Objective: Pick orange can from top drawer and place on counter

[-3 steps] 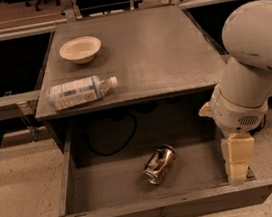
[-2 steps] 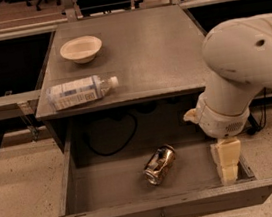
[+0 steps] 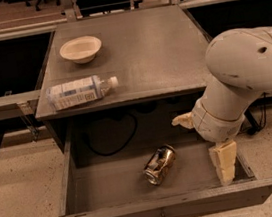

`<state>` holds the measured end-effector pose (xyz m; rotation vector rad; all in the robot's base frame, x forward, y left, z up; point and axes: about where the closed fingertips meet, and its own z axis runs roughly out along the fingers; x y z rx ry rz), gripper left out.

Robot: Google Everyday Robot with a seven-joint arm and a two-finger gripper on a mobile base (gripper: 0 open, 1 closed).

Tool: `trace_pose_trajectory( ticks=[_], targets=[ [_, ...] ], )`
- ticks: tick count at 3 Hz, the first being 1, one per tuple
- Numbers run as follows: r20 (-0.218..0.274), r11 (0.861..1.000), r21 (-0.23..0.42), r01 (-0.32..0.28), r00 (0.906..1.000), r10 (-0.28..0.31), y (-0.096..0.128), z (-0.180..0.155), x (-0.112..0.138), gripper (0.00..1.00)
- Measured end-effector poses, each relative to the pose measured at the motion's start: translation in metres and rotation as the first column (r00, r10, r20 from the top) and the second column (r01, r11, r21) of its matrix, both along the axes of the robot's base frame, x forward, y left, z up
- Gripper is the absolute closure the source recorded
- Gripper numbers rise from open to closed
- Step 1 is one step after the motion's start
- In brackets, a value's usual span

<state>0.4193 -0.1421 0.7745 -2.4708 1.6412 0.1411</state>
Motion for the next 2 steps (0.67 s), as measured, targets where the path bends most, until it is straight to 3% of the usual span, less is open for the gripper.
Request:
trace_pose_trajectory(
  ticks=[1, 2],
  targets=[
    [0.0, 1.0, 0.0, 0.0, 1.0, 0.0, 0.0, 0.0, 0.0, 0.0],
    [0.002, 0.998, -0.019, -0.052, 0.9986, 0.052, 0.0018, 0.0022, 0.0056, 0.0]
  ],
)
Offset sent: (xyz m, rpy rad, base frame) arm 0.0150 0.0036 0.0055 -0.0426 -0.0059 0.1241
